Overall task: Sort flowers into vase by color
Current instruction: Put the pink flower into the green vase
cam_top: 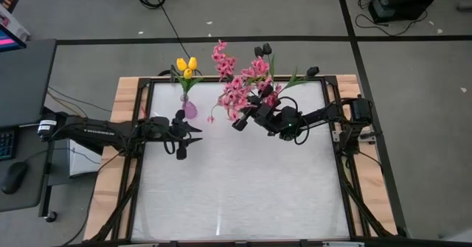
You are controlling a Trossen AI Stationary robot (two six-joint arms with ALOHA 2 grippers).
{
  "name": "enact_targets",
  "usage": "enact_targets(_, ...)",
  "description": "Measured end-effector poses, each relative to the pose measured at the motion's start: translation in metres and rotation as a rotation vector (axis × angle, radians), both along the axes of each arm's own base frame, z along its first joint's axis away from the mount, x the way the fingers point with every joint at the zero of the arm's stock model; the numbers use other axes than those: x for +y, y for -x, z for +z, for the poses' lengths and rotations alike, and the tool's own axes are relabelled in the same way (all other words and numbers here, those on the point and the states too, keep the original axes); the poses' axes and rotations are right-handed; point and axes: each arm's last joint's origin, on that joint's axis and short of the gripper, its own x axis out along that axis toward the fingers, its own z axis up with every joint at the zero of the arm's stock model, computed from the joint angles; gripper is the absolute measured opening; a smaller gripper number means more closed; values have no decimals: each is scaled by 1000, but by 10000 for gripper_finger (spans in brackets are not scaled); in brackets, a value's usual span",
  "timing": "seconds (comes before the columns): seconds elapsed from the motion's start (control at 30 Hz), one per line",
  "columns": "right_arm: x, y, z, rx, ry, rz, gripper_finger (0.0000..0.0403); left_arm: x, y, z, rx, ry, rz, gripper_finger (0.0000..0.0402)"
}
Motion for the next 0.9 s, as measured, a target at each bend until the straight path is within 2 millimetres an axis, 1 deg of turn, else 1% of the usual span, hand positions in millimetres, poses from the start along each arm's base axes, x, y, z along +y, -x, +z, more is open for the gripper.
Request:
enact_targets(0.4, 2, 1, 2, -22, 13, 15, 13, 0, 0, 0, 0, 0, 0, 146)
enact_targets(0.9, -3, -2, -2, 44, 30, 1, 13, 0, 0, 0, 0, 0, 0, 146)
